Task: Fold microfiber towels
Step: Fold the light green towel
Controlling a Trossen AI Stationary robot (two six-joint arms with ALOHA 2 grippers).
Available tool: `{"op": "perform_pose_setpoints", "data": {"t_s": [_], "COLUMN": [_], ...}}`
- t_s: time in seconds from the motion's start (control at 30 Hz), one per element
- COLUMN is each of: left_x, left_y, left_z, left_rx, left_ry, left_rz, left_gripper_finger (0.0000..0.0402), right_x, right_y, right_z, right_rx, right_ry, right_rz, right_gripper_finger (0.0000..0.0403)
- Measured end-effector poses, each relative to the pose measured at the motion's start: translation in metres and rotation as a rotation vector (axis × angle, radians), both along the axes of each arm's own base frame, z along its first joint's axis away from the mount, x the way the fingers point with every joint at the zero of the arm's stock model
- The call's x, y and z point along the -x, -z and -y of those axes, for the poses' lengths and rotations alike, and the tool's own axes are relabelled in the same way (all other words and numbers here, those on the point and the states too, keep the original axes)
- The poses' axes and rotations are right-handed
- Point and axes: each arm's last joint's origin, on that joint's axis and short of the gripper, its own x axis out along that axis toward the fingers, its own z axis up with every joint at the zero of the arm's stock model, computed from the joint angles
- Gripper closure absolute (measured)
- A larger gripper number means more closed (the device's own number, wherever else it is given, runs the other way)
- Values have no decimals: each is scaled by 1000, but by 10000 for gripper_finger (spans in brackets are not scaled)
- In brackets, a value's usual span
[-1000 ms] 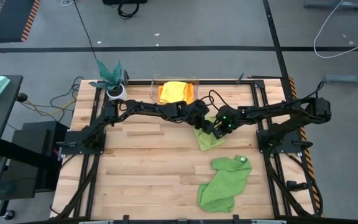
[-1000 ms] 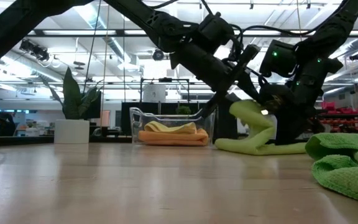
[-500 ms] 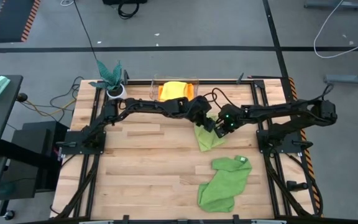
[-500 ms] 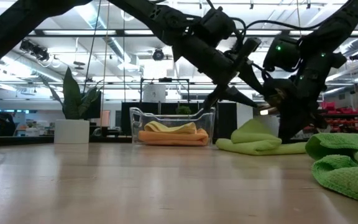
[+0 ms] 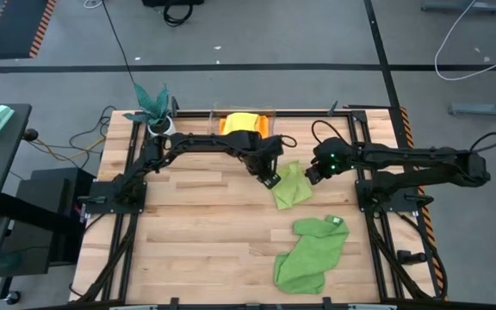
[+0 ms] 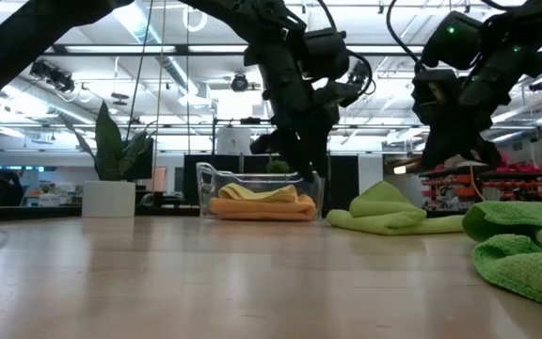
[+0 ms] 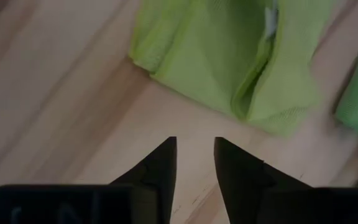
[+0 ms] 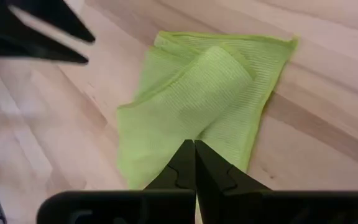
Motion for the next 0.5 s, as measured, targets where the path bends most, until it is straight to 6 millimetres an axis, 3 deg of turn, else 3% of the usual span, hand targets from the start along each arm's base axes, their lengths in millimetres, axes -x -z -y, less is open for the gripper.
{"op": "perform_pose_setpoints", "data": {"t_s": [0.3, 0.5], "left_x": [-11, -4], "left_y": [4, 12], "left_z": [3, 7], "left_rx": [-78, -128], "left_ry": [-15, 54], "left_rz": [110, 7], "left_gripper_finger": [310, 326], "right_x": [-25, -50], "right_y": [-11, -14], "right_z": [9, 24], "right_rx": [24, 33], "right_ry": [-30, -42], "right_rz": [-19, -62], "right_gripper_finger": [400, 400]}}
